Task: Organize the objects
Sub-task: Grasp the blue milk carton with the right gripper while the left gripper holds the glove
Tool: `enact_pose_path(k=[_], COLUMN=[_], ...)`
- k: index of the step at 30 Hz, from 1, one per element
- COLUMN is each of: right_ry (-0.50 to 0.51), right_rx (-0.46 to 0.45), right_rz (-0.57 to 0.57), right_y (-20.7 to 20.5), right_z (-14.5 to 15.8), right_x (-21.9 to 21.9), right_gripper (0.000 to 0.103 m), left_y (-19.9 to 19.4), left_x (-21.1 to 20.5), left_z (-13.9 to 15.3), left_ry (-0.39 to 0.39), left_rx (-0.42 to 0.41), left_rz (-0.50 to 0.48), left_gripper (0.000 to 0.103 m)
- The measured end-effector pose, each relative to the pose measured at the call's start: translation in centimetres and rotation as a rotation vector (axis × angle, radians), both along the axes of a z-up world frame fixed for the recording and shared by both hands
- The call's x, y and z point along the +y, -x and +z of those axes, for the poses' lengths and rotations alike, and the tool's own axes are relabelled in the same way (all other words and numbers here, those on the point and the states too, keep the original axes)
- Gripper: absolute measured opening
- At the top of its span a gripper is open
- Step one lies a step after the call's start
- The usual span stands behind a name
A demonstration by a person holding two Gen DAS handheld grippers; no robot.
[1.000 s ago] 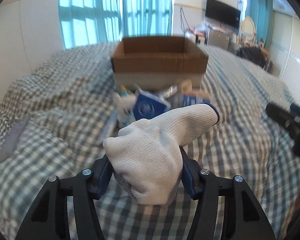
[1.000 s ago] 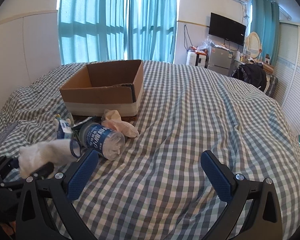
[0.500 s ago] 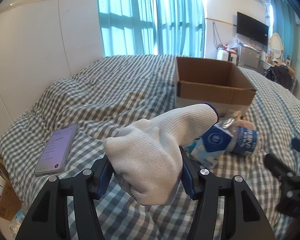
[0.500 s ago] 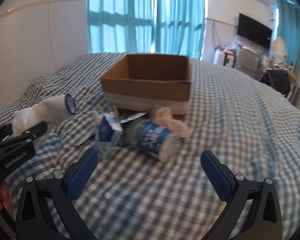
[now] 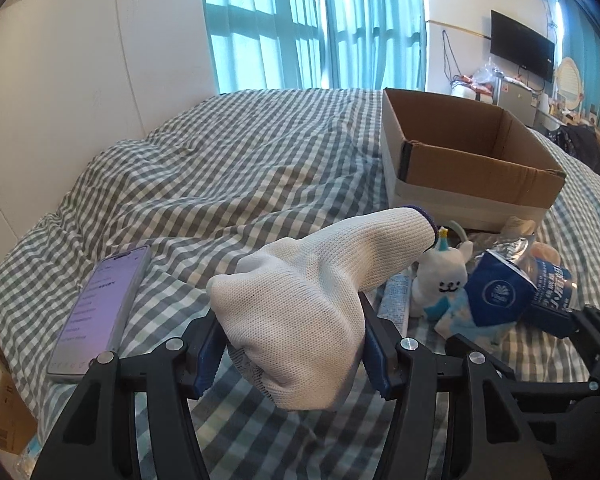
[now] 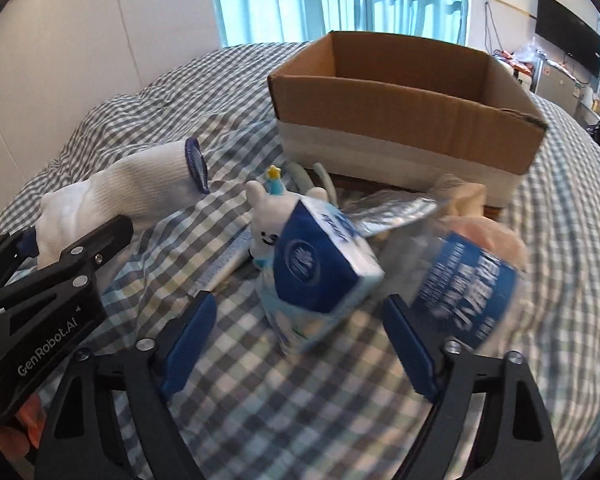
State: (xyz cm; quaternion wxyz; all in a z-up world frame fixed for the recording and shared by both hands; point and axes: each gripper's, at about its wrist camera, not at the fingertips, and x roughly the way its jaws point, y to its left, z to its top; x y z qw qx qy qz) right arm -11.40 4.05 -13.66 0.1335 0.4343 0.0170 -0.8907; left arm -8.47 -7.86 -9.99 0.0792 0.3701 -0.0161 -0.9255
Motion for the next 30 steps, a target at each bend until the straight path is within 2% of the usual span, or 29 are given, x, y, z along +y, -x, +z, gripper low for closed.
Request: enact_pose_path(k=[1,3,4,6,9,16,24,30], right_ry=[0.003,0.008,0.005,0.008,0.025,0.036,0.027,-0.002], right_rx=[-0.003,-0.002,0.001,0.016,0.027,0.093,0.193,0.26], right_rz=[0.002,0.007,0.004,-0.001,0.015,0.049,0.023,-0.013], right_y=[0.1,0.3,0.3,-0.2,-0.7,-2.9,-6.8,-9.4], right_z=[-0.2,-0.4,-0.3,-0.1,0.4,2.8,6.9,9.4], right_x=[-0.1,-0.5,-0.5,-0.2,0.2,0.7,2.7,4.4], right_gripper=[0.075,0.06,0.056,0.035,0.024,0.02,0.02,0.02], left_y=[0.1,0.3,0.3,0.3,0.1,-1.2,-3.4,-4.9], left_x=[-0.1,-0.1,-0.1,0.1,0.4,1.2,3.3,5.7], left_z=[-0.2,-0.5,-0.6,-0.7,-0.6,0.8,4.4,6.3], left_ry=[-0.003,-0.006,-0.009,-0.007,-0.01,-0.014,-0.023,-0.035], left_rx=[-0.005,-0.015,-0.018,-0.023,-0.022,-0.005,0.074,0.114], left_rz=[-0.001,-0.001,-0.001,-0.004,-0.01,-0.02,-0.053,-0.114], left_gripper=[0.06,0.06,0.06,0.06,0.06,0.06,0.06,0.06])
